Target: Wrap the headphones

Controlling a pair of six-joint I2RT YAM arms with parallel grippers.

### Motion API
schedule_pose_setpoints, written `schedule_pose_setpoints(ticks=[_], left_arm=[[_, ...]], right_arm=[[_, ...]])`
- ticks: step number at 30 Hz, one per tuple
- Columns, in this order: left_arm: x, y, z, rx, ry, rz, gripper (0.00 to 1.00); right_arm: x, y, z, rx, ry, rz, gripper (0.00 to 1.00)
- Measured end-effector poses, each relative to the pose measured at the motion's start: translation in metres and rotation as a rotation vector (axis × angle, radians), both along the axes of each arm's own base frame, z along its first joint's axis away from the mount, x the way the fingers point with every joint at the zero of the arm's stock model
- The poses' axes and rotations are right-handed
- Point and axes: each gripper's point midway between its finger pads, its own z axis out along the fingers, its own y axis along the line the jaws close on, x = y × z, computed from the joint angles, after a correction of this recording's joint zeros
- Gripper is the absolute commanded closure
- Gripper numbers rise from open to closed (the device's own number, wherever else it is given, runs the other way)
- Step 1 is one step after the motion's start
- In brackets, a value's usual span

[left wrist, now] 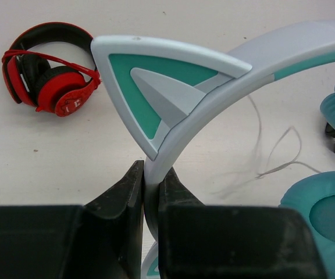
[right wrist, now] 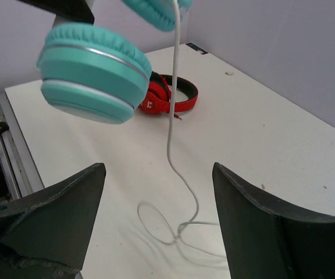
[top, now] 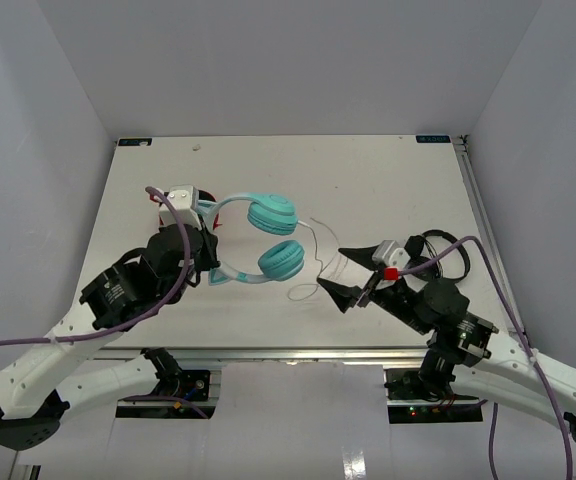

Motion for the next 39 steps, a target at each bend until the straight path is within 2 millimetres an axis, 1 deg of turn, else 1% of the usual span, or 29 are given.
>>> schedule_pose_setpoints(ticks=[5, 6, 8, 11, 13, 15, 18, 23, 26, 28, 31, 36, 39], left_arm=[[-0.010, -0.001, 0.006, -0.015, 0.007, -0.062, 1.00], [-0.013, -0.002, 0.007, -0.017, 0.010, -0.076, 1.00], [-0.017, -0.003, 0.010, -0.023, 0.014, -0.104, 1.00], [-0.023, -0.004, 0.016, -0.040, 0.010, -0.139, 1.00], [-0.026, -0.003, 0.021, -0.053, 0.002, -0.152, 1.00], [-0.029, -0.002, 0.026, -0.064, -0.007, -0.162, 1.00], [-0.031, 0.000, 0.032, -0.077, -0.019, -0.168, 1.00], [-0.032, 0.000, 0.042, -0.095, -0.036, -0.171, 1.00], [-0.031, 0.002, 0.057, -0.117, -0.062, -0.161, 1.00], [-0.031, 0.005, 0.071, -0.140, -0.089, -0.151, 1.00], [-0.032, 0.009, 0.098, -0.193, -0.141, -0.139, 1.00], [-0.036, 0.018, 0.136, -0.267, -0.212, -0.127, 1.00], [-0.036, 0.025, 0.150, -0.286, -0.240, -0.102, 1.00]], right_arm=[[0.003, 0.020, -0.030, -0.120, 0.003, 0.059, 0.21], [0.004, 0.022, -0.032, -0.129, 0.000, 0.070, 0.21], [0.005, 0.026, -0.033, -0.133, -0.013, 0.094, 0.22], [0.003, 0.034, -0.026, -0.110, -0.049, 0.148, 0.24], [0.002, 0.041, -0.026, -0.108, -0.063, 0.182, 0.25], [0.001, 0.048, -0.029, -0.113, -0.067, 0.211, 0.26], [-0.002, 0.057, -0.036, -0.121, -0.061, 0.252, 0.31], [-0.004, 0.065, -0.046, -0.115, -0.049, 0.292, 0.38], [-0.005, 0.068, -0.060, -0.120, -0.031, 0.307, 0.40], [-0.004, 0.070, -0.071, -0.135, -0.007, 0.310, 0.42], [0.000, 0.073, -0.082, -0.150, 0.023, 0.305, 0.45], [0.015, 0.075, -0.102, -0.176, 0.076, 0.256, 0.48], [0.026, 0.072, -0.110, -0.186, 0.107, 0.213, 0.48]])
